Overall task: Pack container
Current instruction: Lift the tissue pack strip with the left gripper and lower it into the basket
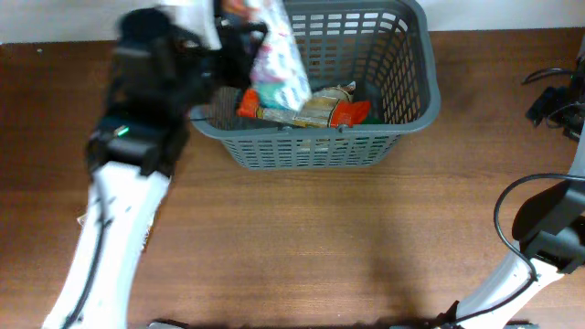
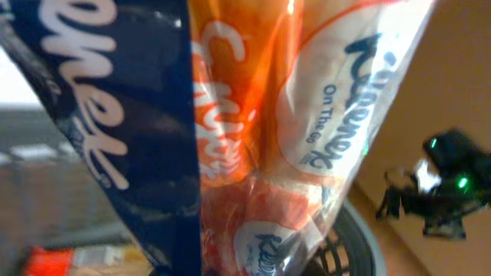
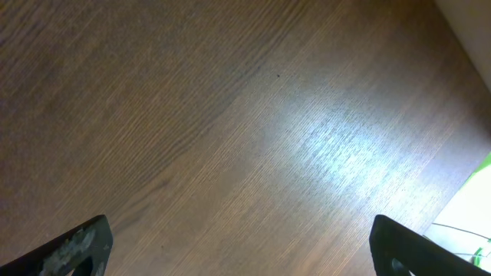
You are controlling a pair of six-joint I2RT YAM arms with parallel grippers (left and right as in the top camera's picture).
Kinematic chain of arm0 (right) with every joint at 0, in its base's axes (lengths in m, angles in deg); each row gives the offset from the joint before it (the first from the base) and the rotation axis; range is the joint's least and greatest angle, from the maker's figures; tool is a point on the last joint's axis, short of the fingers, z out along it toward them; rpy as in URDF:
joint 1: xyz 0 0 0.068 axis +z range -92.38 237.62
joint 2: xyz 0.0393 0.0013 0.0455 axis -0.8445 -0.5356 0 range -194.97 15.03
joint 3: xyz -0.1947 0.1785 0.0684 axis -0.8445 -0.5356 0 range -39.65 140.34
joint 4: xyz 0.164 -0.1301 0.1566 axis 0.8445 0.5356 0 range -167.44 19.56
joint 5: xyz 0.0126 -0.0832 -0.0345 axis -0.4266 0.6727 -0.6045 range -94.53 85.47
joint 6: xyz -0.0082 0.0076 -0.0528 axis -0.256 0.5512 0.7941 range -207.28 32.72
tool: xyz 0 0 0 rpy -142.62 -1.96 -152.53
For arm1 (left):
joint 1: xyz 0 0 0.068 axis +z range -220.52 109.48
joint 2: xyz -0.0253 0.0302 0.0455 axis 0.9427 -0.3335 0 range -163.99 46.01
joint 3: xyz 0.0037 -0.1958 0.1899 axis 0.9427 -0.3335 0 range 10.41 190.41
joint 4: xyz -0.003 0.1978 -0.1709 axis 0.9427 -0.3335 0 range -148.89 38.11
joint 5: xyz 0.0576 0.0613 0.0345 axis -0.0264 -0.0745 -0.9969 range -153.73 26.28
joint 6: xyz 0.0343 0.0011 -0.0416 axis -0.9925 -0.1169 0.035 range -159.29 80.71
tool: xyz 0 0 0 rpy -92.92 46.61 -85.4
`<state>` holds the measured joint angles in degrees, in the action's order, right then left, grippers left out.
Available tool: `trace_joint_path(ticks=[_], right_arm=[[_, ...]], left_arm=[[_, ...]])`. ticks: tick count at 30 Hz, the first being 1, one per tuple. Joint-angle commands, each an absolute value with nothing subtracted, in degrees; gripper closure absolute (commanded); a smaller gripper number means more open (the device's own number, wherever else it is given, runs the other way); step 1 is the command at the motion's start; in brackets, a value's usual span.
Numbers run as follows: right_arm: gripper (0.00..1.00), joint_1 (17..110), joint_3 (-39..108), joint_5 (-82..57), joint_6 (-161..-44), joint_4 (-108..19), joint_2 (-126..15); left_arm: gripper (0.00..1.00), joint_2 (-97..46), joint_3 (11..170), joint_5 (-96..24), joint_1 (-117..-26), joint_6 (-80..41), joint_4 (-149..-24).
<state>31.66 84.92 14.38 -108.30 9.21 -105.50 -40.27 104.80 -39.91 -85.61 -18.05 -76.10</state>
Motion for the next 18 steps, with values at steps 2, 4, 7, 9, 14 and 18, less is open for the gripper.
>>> trace_joint_path(ticks=[2, 4, 7, 9, 14, 18], right_arm=[[0.01, 31.2, 84.7, 14.5, -109.2, 9.1, -105.5], [0.01, 31.2, 84.7, 14.5, -109.2, 9.0, -105.5], [0.01, 31.2, 84.7, 14.5, -109.2, 9.1, -105.5], [0.01, 31.2, 84.7, 14.5, -109.2, 9.1, -105.5], [0.01, 31.2, 84.7, 14.5, -109.2, 9.1, -105.5], [0.01, 31.2, 84.7, 14.5, -109.2, 9.0, -105.5]], left_arm=[[0.98, -44.2, 105.7, -39.5, -88.0, -18.4, -75.5], [0.98, -46.0, 105.7, -39.5, -88.2, -19.3, -75.5], [0.97, -48.1, 105.7, -40.9, -88.1, -19.2, -76.4], [0.95, -49.3, 105.7, -41.0, -88.1, -19.2, -77.1], [0.85, -51.2, 105.7, -41.8, -88.1, -19.2, -78.9], [0.7, -51.4, 105.7, -46.3, -88.1, -19.3, -81.0]])
